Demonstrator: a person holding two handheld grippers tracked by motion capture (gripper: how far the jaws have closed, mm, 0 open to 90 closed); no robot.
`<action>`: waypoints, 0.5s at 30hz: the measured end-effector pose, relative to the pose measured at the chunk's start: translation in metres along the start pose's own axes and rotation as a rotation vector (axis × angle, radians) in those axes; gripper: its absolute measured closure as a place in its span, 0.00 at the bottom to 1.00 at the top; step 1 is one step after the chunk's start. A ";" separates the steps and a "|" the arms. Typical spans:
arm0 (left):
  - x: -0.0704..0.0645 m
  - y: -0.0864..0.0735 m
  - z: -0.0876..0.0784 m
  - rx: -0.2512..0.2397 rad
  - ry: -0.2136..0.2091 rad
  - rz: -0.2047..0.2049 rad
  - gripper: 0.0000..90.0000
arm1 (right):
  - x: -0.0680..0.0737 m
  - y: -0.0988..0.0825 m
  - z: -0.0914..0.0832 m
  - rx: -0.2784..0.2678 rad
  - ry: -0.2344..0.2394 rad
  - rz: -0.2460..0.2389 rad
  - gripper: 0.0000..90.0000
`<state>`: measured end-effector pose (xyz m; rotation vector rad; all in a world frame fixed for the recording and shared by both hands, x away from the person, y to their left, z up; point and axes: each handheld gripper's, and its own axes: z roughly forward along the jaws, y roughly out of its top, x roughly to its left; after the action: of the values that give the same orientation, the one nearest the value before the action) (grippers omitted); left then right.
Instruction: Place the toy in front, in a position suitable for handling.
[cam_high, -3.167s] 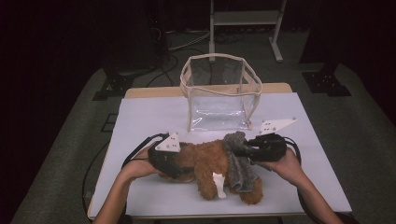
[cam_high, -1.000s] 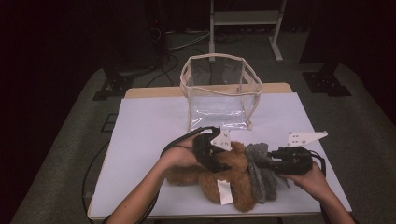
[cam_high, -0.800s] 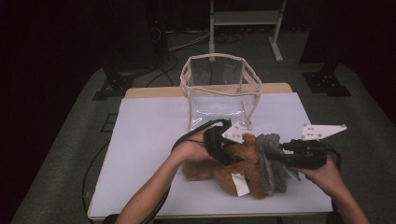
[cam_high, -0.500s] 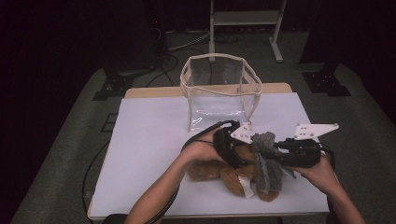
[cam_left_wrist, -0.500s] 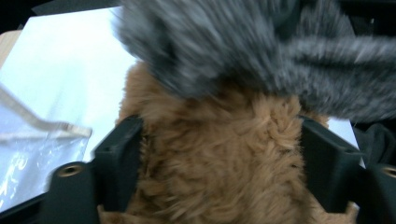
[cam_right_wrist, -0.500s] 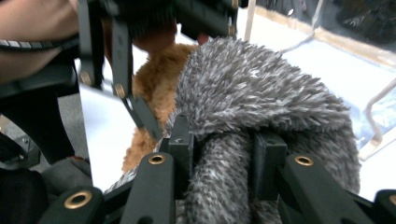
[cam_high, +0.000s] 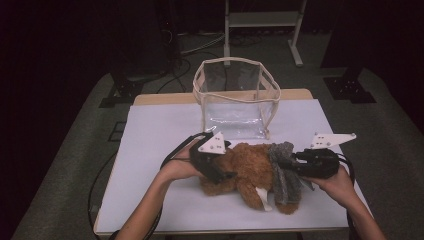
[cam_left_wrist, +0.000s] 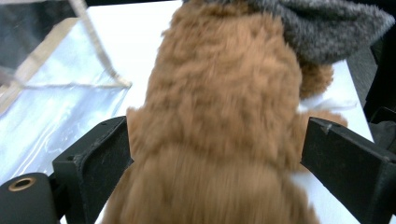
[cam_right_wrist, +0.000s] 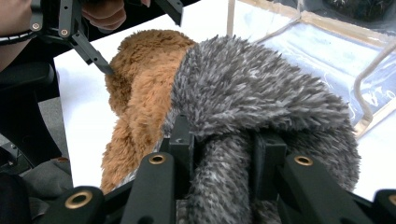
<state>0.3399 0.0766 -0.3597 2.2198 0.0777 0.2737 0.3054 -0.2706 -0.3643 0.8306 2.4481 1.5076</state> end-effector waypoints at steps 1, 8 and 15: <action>0.000 -0.007 -0.003 -0.002 0.005 -0.009 0.08 | 0.000 0.000 0.000 0.003 -0.001 0.002 0.73; 0.002 -0.050 -0.016 0.006 0.028 -0.087 0.04 | -0.004 0.003 -0.001 0.024 -0.014 0.000 0.74; 0.003 -0.075 -0.014 -0.021 0.016 -0.151 0.03 | -0.026 0.002 -0.015 0.029 -0.071 0.045 0.74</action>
<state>0.3430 0.1345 -0.4096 2.1781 0.2483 0.2076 0.3219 -0.2956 -0.3597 0.9342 2.4208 1.4349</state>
